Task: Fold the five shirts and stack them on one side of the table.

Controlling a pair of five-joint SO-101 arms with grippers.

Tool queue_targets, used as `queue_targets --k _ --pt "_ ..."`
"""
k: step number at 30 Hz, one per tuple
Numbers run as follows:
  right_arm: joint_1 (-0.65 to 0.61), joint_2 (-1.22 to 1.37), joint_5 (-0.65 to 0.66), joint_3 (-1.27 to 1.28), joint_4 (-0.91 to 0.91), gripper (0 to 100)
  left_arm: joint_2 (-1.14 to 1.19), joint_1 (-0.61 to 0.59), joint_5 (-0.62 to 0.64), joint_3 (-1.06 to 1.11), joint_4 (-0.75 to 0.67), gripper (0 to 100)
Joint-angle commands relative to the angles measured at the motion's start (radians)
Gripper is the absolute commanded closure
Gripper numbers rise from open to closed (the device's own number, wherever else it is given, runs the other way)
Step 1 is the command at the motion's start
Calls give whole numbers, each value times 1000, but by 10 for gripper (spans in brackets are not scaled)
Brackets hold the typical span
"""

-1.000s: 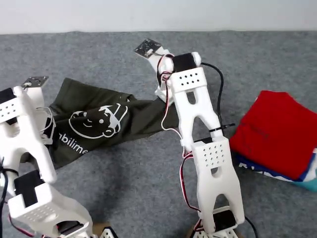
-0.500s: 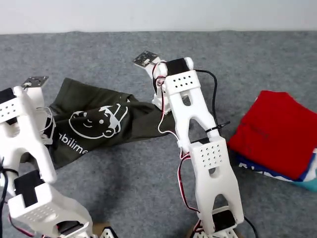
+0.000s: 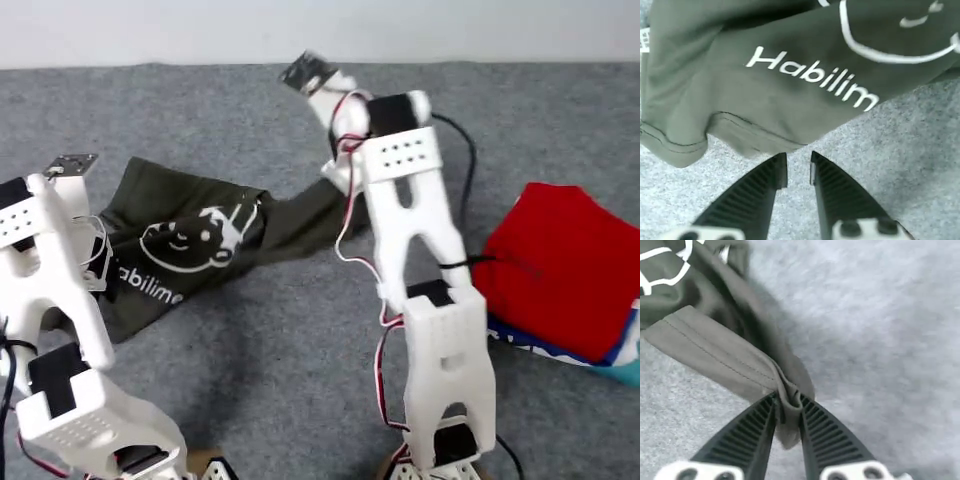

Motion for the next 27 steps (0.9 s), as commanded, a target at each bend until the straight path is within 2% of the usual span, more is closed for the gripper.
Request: queue_targets --k 1,5,12,15,20,23,27 --pt "45 -171 6 -75 42 988 -55 14 2 -10 40 910" --pt "99 -255 3 -81 39 988 -140 69 -18 10 46 910" --pt "157 -403 3 -83 38 988 -361 226 -164 191 44 906" --pt "156 -452 3 -81 38 988 -339 265 -198 311 40 906" --pt "153 -486 -37 -75 41 988 -249 296 -242 435 -46 890" --pt "151 -486 -54 -74 41 988 -178 316 -269 460 -77 837" --pt "142 -486 -58 -74 41 988 -77 269 -275 441 -192 829"
